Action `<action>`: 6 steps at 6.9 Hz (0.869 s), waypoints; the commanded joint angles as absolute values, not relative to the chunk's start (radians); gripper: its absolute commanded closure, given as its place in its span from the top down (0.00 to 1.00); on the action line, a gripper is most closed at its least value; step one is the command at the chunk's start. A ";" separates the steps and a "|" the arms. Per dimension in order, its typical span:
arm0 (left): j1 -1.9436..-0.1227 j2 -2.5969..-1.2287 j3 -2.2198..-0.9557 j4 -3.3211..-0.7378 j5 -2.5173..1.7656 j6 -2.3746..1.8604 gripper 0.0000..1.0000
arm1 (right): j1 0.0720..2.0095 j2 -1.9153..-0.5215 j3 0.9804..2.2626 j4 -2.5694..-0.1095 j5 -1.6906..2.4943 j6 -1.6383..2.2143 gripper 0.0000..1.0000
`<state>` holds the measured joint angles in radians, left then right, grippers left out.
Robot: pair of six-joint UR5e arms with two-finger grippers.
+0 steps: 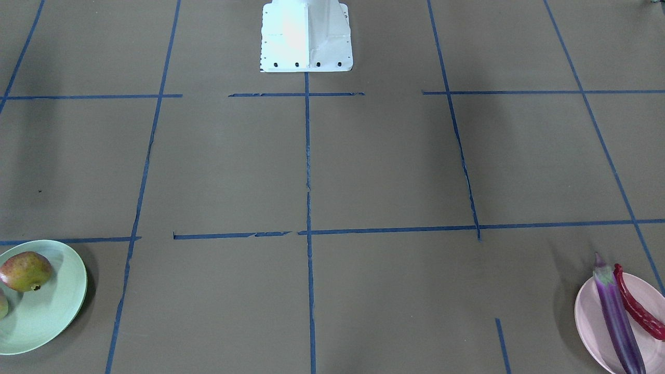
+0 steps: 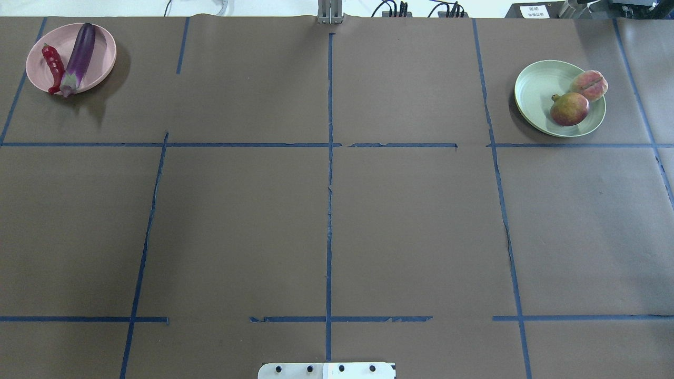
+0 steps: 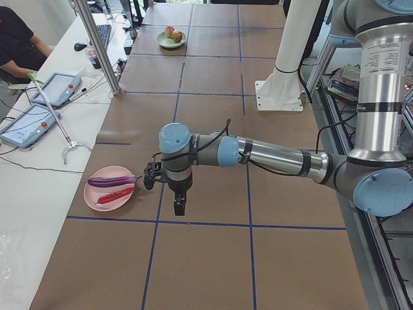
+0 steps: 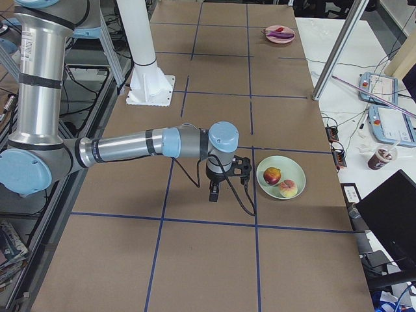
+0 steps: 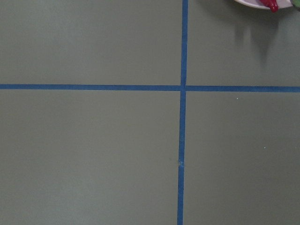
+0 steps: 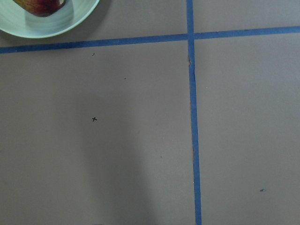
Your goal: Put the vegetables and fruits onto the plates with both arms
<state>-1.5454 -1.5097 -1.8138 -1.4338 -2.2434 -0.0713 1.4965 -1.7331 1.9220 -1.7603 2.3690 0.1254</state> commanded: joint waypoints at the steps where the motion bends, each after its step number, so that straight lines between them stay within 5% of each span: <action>1: -1.539 -1.496 -1.813 -1.445 -2.253 -0.072 1.00 | 1.496 -1.733 1.895 -1.756 2.370 0.129 1.00; 6: -1.529 -1.470 -1.796 -1.428 -2.321 -0.072 1.00 | 1.493 -1.724 1.861 -1.735 2.362 0.127 1.00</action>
<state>-1.5299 -1.4805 -1.7998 -1.4285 -2.3183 -0.0721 1.4927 -1.7257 1.8636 -1.7473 2.3653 0.1273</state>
